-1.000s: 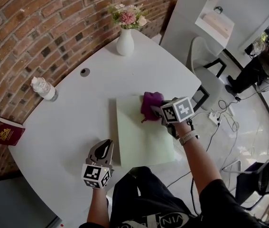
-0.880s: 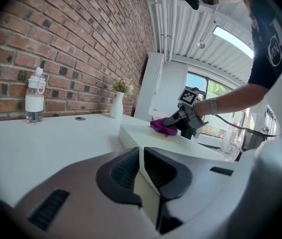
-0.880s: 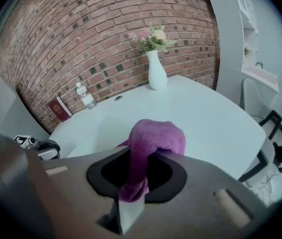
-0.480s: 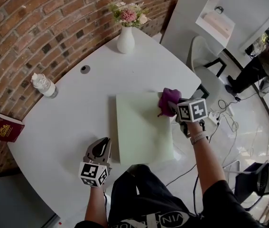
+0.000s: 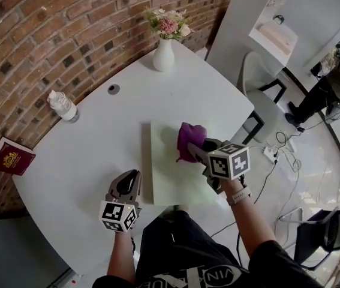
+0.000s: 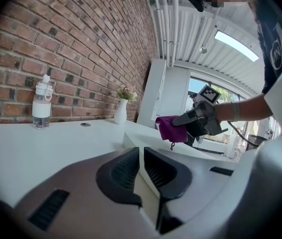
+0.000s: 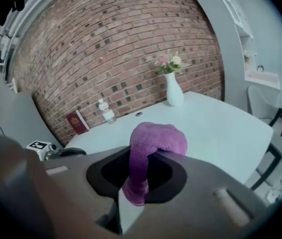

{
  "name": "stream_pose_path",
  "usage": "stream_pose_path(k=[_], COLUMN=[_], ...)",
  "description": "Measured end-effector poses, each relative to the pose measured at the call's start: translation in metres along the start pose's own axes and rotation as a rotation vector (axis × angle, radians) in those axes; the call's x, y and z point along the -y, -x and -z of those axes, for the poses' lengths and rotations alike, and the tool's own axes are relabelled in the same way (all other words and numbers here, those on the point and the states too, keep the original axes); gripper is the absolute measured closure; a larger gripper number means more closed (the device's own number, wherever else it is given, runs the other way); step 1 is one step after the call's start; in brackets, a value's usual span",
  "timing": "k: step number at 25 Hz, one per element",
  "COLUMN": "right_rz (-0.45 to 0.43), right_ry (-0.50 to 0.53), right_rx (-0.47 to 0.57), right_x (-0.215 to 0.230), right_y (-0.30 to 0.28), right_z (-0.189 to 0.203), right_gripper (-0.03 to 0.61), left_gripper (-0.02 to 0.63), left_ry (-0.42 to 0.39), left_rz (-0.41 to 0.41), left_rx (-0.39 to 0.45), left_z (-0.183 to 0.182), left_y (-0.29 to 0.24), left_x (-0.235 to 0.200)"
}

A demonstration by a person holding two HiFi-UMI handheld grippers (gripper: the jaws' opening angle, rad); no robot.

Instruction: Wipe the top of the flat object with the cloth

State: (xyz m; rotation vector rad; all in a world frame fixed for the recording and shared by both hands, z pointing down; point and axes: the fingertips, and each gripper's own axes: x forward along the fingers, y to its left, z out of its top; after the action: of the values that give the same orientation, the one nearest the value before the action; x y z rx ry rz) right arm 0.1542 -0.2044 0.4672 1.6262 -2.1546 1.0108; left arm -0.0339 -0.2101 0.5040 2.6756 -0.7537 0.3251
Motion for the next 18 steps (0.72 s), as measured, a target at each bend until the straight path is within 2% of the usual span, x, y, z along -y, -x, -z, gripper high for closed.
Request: stream_pose_path(k=[3,11,13,18], right_rz=[-0.095,-0.235,-0.243,-0.180], right_ry=[0.014,0.075,0.093,0.173], right_rx=[-0.050,-0.185,-0.213,-0.257], right_x=[-0.042,-0.110,-0.116,-0.101], right_y=[-0.024,-0.075,-0.081,-0.092], right_z=[0.011,0.039,0.047,0.071], right_gripper=[0.517,0.516,0.516,0.515], left_gripper=[0.583,0.583,0.583,0.583], left_ry=[-0.002,-0.008,-0.006,0.013], left_rz=[-0.004,-0.014,-0.022,-0.044], left_rx=[0.020,0.032,0.034,0.034], left_z=[-0.008,-0.012,-0.011,-0.007], left_y=[0.000,0.006,0.009,0.015], left_x=[0.000,0.004,0.003,-0.002])
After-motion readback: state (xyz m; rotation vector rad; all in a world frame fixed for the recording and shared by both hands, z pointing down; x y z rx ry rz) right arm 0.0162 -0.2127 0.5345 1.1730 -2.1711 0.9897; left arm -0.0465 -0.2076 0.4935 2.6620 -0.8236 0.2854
